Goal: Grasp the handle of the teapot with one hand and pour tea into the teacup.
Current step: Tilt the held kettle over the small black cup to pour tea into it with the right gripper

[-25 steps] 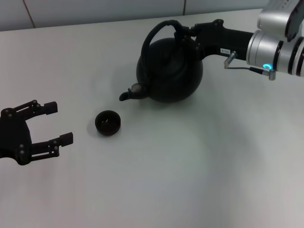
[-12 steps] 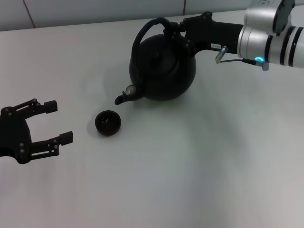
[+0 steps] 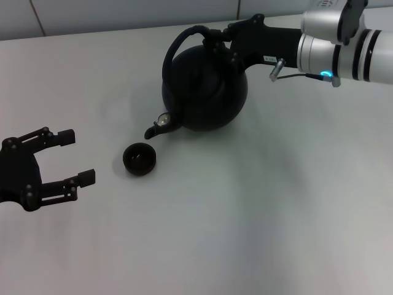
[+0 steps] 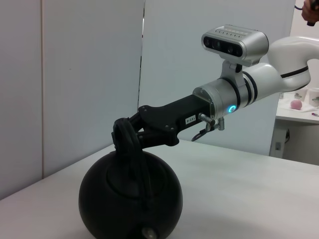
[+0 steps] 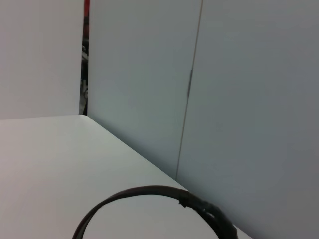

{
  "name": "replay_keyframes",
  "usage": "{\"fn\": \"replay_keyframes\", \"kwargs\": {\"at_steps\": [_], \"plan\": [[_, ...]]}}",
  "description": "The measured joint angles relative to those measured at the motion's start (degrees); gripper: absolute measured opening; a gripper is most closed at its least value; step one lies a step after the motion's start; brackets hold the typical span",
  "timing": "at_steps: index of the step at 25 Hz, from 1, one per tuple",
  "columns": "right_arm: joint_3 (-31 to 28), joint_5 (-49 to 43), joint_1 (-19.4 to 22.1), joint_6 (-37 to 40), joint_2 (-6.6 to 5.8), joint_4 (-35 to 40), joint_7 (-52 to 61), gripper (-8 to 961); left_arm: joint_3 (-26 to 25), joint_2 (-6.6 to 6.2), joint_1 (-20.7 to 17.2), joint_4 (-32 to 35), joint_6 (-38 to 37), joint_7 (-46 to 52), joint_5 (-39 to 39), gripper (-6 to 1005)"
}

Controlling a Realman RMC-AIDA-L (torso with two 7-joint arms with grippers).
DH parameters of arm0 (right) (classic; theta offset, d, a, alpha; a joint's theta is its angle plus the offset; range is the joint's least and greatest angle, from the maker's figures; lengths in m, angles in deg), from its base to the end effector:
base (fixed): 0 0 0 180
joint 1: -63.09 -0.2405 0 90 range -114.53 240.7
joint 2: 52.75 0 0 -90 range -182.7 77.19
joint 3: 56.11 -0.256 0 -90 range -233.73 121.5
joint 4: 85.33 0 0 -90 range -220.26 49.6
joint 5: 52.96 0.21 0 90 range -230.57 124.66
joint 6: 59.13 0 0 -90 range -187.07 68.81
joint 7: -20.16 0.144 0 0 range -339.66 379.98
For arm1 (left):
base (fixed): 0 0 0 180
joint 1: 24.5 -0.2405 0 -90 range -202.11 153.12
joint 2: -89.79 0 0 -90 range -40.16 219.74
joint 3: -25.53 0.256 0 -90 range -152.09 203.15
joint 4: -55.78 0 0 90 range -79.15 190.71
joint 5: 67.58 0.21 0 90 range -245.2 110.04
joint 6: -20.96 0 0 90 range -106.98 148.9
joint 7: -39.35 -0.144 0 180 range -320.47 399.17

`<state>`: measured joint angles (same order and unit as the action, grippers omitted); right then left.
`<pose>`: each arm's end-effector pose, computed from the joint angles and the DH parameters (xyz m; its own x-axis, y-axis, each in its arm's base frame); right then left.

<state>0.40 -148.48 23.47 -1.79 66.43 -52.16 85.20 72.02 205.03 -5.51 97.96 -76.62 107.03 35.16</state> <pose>0.2102 0.4204 -0.0216 0.9089 -0.0599 -0.4127 -0.2922 -0.7976 -0.5277 -0.2906 0.2818 0.0360 0.8256 0.1541 0.5428 0.3154 -0.9237 -0.2175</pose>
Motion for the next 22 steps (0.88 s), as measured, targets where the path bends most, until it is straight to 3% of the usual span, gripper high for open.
{"fn": "replay_keyframes", "kwargs": {"at_steps": [22], "plan": [[3.5,-0.1,-0.3,0.0,0.07,1.5,-0.6,133,0.0,0.16,-0.1,0.0,0.1,0.0,0.0,855]]}}
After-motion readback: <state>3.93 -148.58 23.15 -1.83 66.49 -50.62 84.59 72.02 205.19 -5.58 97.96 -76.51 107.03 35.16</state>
